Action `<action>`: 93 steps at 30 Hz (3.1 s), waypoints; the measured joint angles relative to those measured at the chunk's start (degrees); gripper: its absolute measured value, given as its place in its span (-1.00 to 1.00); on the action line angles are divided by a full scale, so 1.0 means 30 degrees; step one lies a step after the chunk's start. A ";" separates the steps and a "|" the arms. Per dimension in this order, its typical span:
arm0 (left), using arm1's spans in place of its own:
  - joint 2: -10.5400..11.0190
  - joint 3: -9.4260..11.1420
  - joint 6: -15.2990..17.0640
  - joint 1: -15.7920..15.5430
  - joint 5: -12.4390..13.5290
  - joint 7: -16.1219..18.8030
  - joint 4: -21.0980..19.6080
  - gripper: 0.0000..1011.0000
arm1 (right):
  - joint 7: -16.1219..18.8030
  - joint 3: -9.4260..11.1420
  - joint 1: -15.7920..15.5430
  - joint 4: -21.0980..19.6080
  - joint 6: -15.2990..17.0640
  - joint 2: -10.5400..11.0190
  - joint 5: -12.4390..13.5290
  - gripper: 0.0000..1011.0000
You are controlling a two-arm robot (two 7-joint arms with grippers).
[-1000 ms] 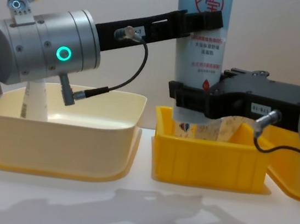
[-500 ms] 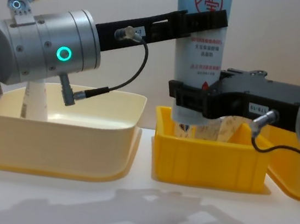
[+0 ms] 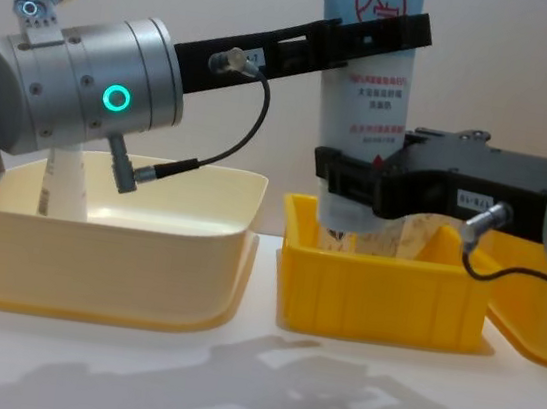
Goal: Bimanual collaborative sorting of washing and personal care products
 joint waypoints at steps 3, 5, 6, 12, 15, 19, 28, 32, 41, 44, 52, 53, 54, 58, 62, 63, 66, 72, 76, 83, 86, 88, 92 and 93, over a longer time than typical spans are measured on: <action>-0.0005 0.0001 0.0000 -0.0001 0.0001 0.0000 -0.0001 0.91 | -0.0132 0.0169 -0.0182 -0.0114 0.0010 0.0064 -0.0008 0.11; -0.0008 0.0001 0.0000 -0.0001 0.0000 0.0000 -0.0001 0.98 | -0.0277 0.0372 -0.0365 -0.0217 0.0022 0.0140 -0.0028 0.09; -0.0011 0.0001 0.0000 0.0000 0.0001 0.0000 -0.0001 0.98 | -0.0277 0.0372 -0.0365 -0.0217 0.0022 0.0140 -0.0028 0.09; -0.0005 0.0000 0.0000 -0.0001 0.0000 0.0001 -0.0001 0.98 | -0.0914 0.1218 -0.0984 -0.0507 0.0049 0.0461 -0.0125 0.01; -0.0002 0.0001 0.0000 0.0001 0.0000 0.0000 -0.0001 0.98 | -0.1181 0.1581 -0.1191 -0.0562 0.0026 0.0578 -0.0168 0.00; 0.0001 0.0000 -0.0001 0.0001 0.0001 0.0001 -0.0001 0.98 | -0.1637 0.2359 -0.1470 -0.0557 -0.0305 0.0772 -0.0231 0.00; -0.0001 0.0001 -0.0001 0.0001 0.0001 0.0001 0.0000 0.98 | -0.2250 0.3650 -0.1328 0.0174 -0.1758 0.0831 -0.0283 0.00; 0.0001 0.0000 -0.0002 0.0001 0.0001 0.0001 -0.0001 0.98 | -0.2344 0.4159 -0.0793 0.0931 -0.2901 0.0659 -0.0241 0.00; 0.0000 -0.0001 -0.0001 0.0000 0.0000 0.0002 -0.0002 0.98 | -0.2434 0.4808 0.0613 0.2636 -0.4447 0.0116 -0.0065 0.00; -0.0001 0.0000 -0.0002 0.0001 0.0001 0.0001 -0.0001 0.98 | -0.2609 0.4993 0.0964 0.3040 -0.4508 -0.0048 -0.0068 0.00; 0.0001 0.0000 -0.0002 0.0001 0.0001 0.0001 -0.0002 0.98 | -0.3466 0.5425 0.1487 0.3576 -0.3484 -0.0427 -0.0409 0.00; 0.0001 0.0000 -0.0002 0.0001 0.0001 0.0001 -0.0001 0.98 | -0.3555 0.5473 0.1510 0.3603 -0.3339 -0.0460 -0.0454 0.00; -0.0001 0.0000 -0.0001 0.0000 0.0000 0.0001 -0.0001 0.98 | -0.3709 0.5535 0.1528 0.3622 -0.3061 -0.0508 -0.0539 0.00; -0.0002 -0.0001 -0.0002 0.0001 0.0000 0.0002 -0.0002 0.98 | -0.4107 0.5680 0.1536 0.3638 -0.2212 -0.0617 -0.0763 0.00; -0.0001 -0.0001 -0.0002 0.0001 0.0001 0.0001 -0.0001 0.98 | -0.4351 0.5799 0.1477 0.3637 -0.1500 -0.0709 -0.0890 0.00; 0.0000 0.0000 -0.0002 0.0001 0.0001 0.0001 -0.0001 0.98 | -0.4409 0.5814 0.1459 0.3636 -0.1302 -0.0724 -0.0918 0.00; 0.0000 0.0000 -0.0002 0.0001 0.0001 0.0001 -0.0002 0.98 | -0.4489 0.5874 0.1395 0.3634 -0.0826 -0.0797 -0.0967 0.00; -0.0001 0.0000 -0.0001 0.0001 0.0000 0.0001 -0.0001 0.98 | -0.4534 0.5888 0.1316 0.3703 -0.0031 -0.0970 -0.1021 0.00; 0.0000 0.0000 -0.0002 0.0001 0.0000 0.0001 -0.0001 0.98 | -0.4525 0.5849 0.1314 0.3825 0.0287 -0.1118 -0.1058 0.00; -0.0001 0.0000 -0.0001 0.0001 0.0000 0.0001 -0.0001 0.98 | -0.4493 0.5751 0.1362 0.4063 0.0654 -0.1376 -0.1177 0.00; 0.0000 0.0000 -0.0001 0.0001 0.0001 0.0000 -0.0001 0.98 | -0.4492 0.5729 0.1371 0.4124 0.0767 -0.1444 -0.1232 0.00; -0.0001 0.0001 -0.0002 0.0001 0.0000 0.0001 -0.0001 0.98 | -0.4493 0.5725 0.1372 0.4151 0.0822 -0.1487 -0.1267 0.00; -0.0001 0.0000 -0.0001 0.0001 0.0001 0.0000 -0.0001 0.98 | -0.4545 0.5722 0.1369 0.4235 0.0963 -0.1610 -0.1376 0.00; 0.0000 0.0000 -0.0002 0.0001 0.0000 0.0001 -0.0001 0.98 | -0.4552 0.5723 0.1366 0.4246 0.0979 -0.1623 -0.1391 0.02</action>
